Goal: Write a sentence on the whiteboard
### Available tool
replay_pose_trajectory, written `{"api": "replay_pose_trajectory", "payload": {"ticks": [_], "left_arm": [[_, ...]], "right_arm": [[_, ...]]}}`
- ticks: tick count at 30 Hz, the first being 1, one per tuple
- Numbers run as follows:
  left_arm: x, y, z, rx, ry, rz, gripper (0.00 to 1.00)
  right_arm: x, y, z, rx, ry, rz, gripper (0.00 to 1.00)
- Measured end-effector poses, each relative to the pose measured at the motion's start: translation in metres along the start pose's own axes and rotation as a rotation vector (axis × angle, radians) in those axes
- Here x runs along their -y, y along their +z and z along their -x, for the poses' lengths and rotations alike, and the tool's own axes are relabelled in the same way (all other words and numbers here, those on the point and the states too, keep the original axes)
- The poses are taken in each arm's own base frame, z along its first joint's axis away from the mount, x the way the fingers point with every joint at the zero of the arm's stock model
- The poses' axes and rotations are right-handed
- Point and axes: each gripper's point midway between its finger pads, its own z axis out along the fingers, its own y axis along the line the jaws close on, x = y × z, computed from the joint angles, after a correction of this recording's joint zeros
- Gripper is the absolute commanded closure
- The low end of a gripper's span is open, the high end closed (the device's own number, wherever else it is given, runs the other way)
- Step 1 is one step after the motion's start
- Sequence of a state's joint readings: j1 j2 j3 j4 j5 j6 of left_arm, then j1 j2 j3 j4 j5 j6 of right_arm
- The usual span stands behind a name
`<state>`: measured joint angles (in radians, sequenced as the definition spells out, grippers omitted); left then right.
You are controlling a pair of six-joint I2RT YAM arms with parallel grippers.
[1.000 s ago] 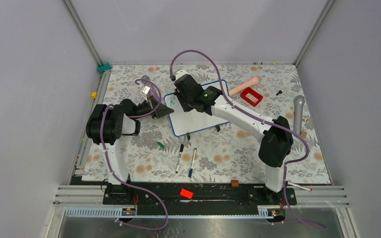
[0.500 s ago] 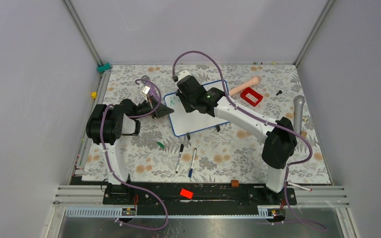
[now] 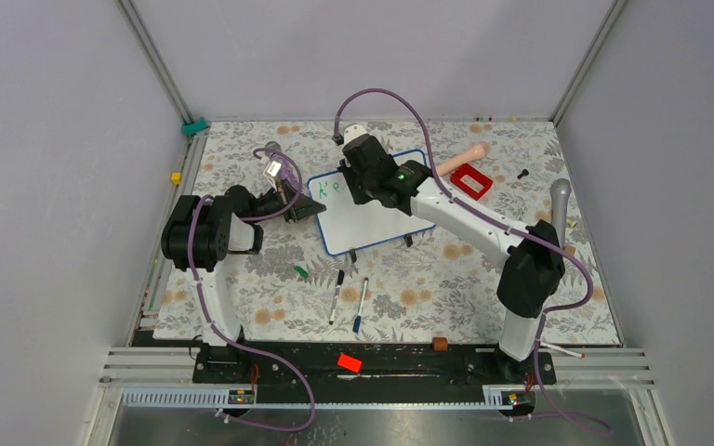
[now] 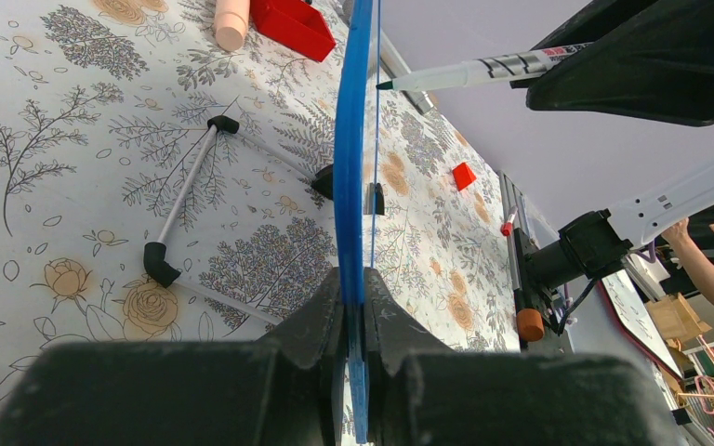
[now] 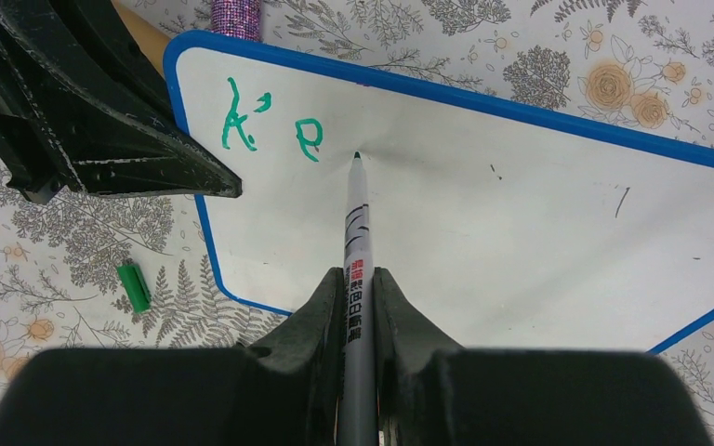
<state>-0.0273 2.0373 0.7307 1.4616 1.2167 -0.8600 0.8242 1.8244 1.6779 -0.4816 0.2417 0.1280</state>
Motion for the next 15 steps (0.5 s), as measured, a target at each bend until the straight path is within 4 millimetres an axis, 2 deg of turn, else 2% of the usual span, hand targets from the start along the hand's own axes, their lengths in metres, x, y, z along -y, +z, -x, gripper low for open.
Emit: {"api": "replay_pose_trajectory", "payload": {"ticks": [15], "left_arm": [[0.0000,0.0000,0.0000,0.000,0.000,0.000,1.00]], "right_arm": [[-0.0007,0.0025,0.0014,0.001,0.001,0.001,1.00]]}}
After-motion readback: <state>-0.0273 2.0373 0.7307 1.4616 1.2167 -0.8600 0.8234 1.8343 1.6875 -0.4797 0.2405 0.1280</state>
